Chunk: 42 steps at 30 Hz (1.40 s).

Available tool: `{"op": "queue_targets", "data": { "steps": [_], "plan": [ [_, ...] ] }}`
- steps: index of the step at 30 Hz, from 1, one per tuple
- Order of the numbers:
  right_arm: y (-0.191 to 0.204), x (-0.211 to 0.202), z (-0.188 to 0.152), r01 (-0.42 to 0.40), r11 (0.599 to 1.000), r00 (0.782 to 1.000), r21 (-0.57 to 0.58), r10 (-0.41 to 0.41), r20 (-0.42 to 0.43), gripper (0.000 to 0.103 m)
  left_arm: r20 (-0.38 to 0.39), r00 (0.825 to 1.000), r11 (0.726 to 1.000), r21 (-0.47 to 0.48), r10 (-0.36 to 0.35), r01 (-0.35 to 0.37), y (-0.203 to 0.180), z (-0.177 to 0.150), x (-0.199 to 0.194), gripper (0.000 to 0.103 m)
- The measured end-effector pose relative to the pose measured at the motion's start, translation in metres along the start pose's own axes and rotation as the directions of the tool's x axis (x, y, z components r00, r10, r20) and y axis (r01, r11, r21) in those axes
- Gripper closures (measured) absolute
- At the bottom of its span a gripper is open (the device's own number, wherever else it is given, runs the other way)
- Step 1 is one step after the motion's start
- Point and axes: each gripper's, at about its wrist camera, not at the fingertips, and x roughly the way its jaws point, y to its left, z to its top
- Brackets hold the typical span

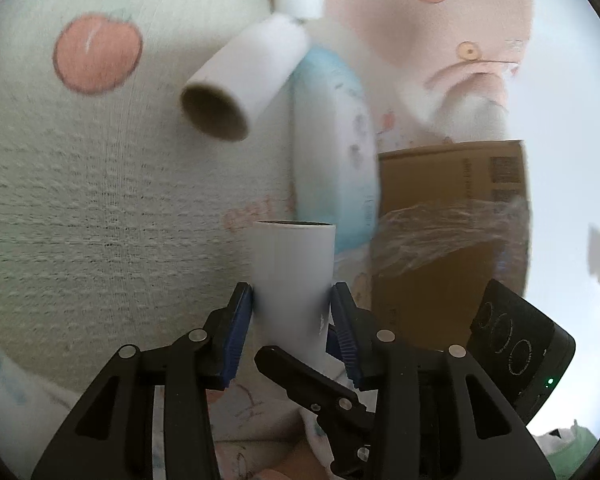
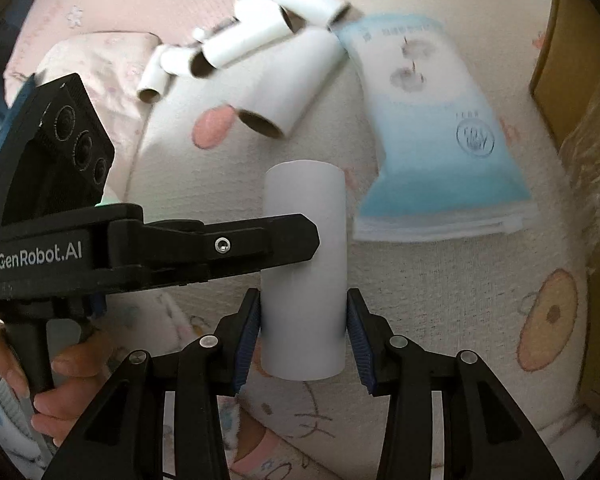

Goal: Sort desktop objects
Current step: 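Lift the second tube with both tools and carry it toward the box, then lower the second tube into the box beside the white rolls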

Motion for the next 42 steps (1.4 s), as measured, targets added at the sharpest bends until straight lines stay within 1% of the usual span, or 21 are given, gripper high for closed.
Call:
{"op": "queue_targets", "data": {
  "steps": [3, 6, 8, 12, 15, 17, 18, 20, 22, 26, 28, 31, 35, 39, 42],
  "plan": [
    [0.010, -0.019, 0.000, 0.012, 0.999, 0.999, -0.046, -0.009, 0.049, 0.063, 0.054, 0.998, 1.000, 0.017, -0.013, 0.012, -0.015, -0.003, -0.015, 0.058],
    [0.019, -0.043, -0.001, 0.021, 0.995, 0.992, -0.094, -0.009, 0.128, 0.063, 0.107, 0.994, 0.998, 0.061, -0.037, 0.031, -0.037, -0.003, -0.034, 0.058],
    [0.022, -0.061, -0.004, 0.029, 0.992, 0.979, -0.124, -0.003, 0.202, 0.063, 0.118, 0.992, 0.995, 0.090, -0.046, 0.035, -0.052, -0.001, -0.041, 0.058],
    [0.026, -0.089, 0.000, 0.035, 0.991, 0.957, -0.129, 0.004, 0.290, 0.063, 0.154, 0.988, 0.982, 0.188, -0.031, 0.001, -0.088, -0.001, -0.054, 0.058],
    [0.025, -0.113, -0.006, 0.056, 0.989, 0.936, -0.134, -0.006, 0.351, 0.063, 0.190, 0.982, 0.961, 0.271, -0.003, -0.049, -0.122, -0.005, -0.058, 0.058],
    [0.031, -0.117, 0.008, 0.092, 0.986, 0.920, -0.140, -0.030, 0.391, 0.063, 0.209, 0.978, 0.947, 0.313, 0.010, -0.076, -0.143, -0.010, -0.058, 0.058],
    [0.033, -0.126, 0.008, 0.103, 0.985, 0.913, -0.139, -0.039, 0.405, 0.063, 0.213, 0.977, 0.938, 0.337, 0.012, -0.085, -0.154, -0.010, -0.058, 0.058],
    [0.029, -0.139, 0.008, 0.117, 0.984, 0.897, -0.135, -0.047, 0.440, 0.063, 0.209, 0.978, 0.926, 0.369, 0.005, -0.084, -0.169, -0.010, -0.058, 0.058],
    [0.020, -0.156, 0.006, 0.107, 0.987, 0.882, -0.121, -0.038, 0.470, 0.063, 0.204, 0.979, 0.916, 0.391, 0.004, -0.086, -0.184, -0.008, -0.057, 0.058],
    [0.004, -0.172, 0.003, 0.070, 0.993, 0.855, -0.092, -0.013, 0.518, 0.063, 0.217, 0.976, 0.904, 0.418, 0.000, -0.093, -0.207, -0.012, -0.053, 0.058],
    [-0.006, -0.186, 0.002, 0.043, 0.997, 0.844, -0.066, -0.001, 0.537, 0.063, 0.214, 0.977, 0.897, 0.432, 0.003, -0.097, -0.218, -0.013, -0.048, 0.058],
    [-0.015, -0.207, -0.005, 0.037, 0.998, 0.829, -0.049, -0.003, 0.560, 0.063, 0.228, 0.974, 0.882, 0.458, 0.002, -0.109, -0.236, -0.015, -0.042, 0.058],
    [-0.027, -0.219, 0.002, 0.052, 0.998, 0.817, -0.031, -0.025, 0.575, 0.063, 0.208, 0.978, 0.873, 0.476, 0.009, -0.109, -0.253, -0.011, -0.030, 0.057],
    [-0.037, -0.227, 0.005, 0.053, 0.999, 0.817, -0.010, -0.037, 0.575, 0.063, 0.207, 0.978, 0.857, 0.500, 0.018, -0.121, -0.271, -0.011, -0.021, 0.057],
    [-0.044, -0.236, 0.007, 0.053, 0.999, 0.812, 0.006, -0.046, 0.582, 0.063, 0.200, 0.980, 0.841, 0.528, 0.012, -0.119, -0.284, -0.010, -0.015, 0.057]
  ]
}}
